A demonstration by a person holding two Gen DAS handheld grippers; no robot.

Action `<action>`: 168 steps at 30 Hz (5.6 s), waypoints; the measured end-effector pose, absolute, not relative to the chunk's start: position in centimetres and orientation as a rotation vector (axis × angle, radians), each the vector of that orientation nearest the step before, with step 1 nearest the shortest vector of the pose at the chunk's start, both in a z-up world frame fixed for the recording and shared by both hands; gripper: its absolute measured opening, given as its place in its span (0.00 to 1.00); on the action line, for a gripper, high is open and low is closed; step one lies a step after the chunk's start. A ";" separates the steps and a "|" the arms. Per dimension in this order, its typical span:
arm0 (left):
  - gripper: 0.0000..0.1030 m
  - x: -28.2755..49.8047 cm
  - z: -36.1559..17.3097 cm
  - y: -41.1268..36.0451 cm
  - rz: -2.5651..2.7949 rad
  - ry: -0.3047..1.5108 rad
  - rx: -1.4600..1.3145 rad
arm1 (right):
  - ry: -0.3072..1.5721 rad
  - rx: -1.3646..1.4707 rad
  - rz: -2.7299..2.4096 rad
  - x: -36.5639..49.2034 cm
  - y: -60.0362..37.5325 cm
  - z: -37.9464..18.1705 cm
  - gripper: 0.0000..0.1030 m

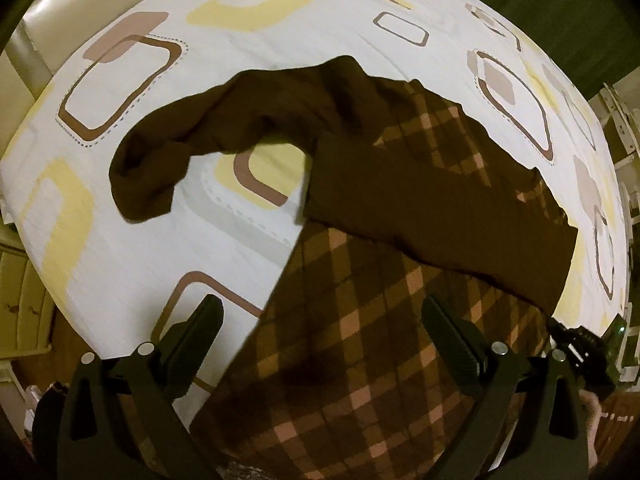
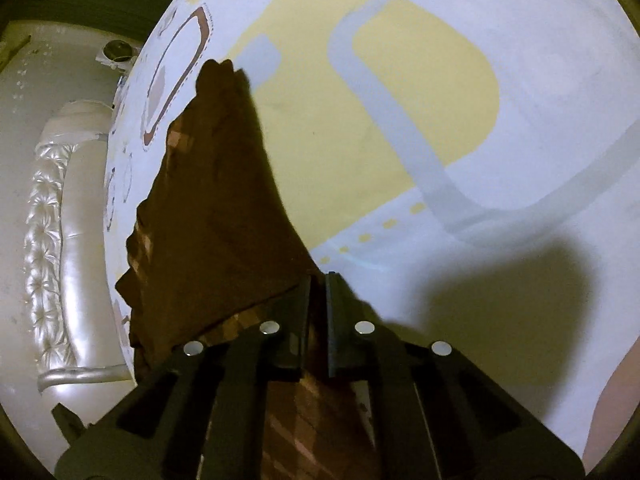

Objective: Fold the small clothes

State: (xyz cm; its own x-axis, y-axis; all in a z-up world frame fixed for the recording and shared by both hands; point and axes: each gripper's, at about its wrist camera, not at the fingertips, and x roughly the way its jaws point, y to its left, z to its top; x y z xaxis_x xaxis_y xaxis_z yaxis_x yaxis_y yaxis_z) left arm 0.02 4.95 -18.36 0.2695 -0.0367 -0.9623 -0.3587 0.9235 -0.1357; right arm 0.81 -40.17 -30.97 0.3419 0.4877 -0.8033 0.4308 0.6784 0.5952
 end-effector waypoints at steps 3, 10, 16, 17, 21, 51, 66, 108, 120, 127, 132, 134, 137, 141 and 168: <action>0.96 -0.6 -18.4 5.3 0.221 1.292 -0.366 | 1.223 0.824 0.014 0.5 -40.2 -28.3 0.17; 0.96 -2.4 -19.0 10.2 0.263 1.259 -0.447 | 1.192 0.636 0.153 -0.1 -34.2 -23.4 0.46; 0.96 -2.9 -20.0 17.2 0.345 1.194 -0.440 | 1.223 0.657 0.218 0.0 -29.4 -23.7 0.50; 0.96 -2.8 -20.5 18.3 0.360 1.202 -0.444 | 1.230 0.664 0.223 0.0 -28.7 -23.8 0.50; 0.96 -2.2 -22.2 21.2 0.400 1.209 -0.467 | 1.246 0.648 0.244 -0.3 -26.8 -24.0 0.50; 0.09 2.5 -21.2 33.3 0.324 1.149 -0.669 | 1.300 0.637 0.295 0.1 -20.7 -25.2 0.52; 0.43 0.5 -19.5 38.2 0.489 1.121 -0.471 | 1.339 0.642 0.338 0.5 -16.7 -26.0 0.53; 0.37 1.9 -22.3 29.6 0.266 1.221 0.001 | 1.401 0.685 0.320 -0.3 -14.9 -28.3 0.60; 0.09 2.5 -19.9 31.9 0.148 1.278 -0.163 | 1.395 0.702 0.322 -0.2 -15.1 -27.9 0.60; 0.09 3.9 -13.9 30.7 0.001 1.252 -0.324 | 1.369 0.748 0.333 0.3 -16.5 -26.6 0.63; 0.09 6.3 -9.1 25.4 -0.155 1.202 -0.383 | 1.338 0.774 0.339 0.4 -18.3 -25.3 0.69; 0.09 7.1 -7.9 22.8 -0.211 1.186 -0.390 | 1.330 0.775 0.338 0.4 -19.2 -24.9 0.78; 0.09 8.7 -6.4 17.7 -0.297 1.175 -0.391 | 1.320 0.796 0.318 0.2 -20.9 -24.5 0.89; 0.09 10.5 -5.5 11.8 -0.389 1.171 -0.398 | 1.312 0.838 0.270 -0.5 -24.0 -24.2 0.89; 0.10 13.9 -16.1 -17.7 -0.567 1.257 -0.206 | 1.259 0.857 0.173 -3.8 -36.5 -25.0 0.89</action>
State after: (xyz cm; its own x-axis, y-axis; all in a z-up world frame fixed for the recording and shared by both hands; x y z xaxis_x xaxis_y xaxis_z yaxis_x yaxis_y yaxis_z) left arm 13.93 -17.73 -16.06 0.1939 -0.5099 -0.8381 0.2903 0.8459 -0.4475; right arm -3.79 -36.50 -24.97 0.3388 0.5545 -0.7601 0.3286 0.6873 0.6478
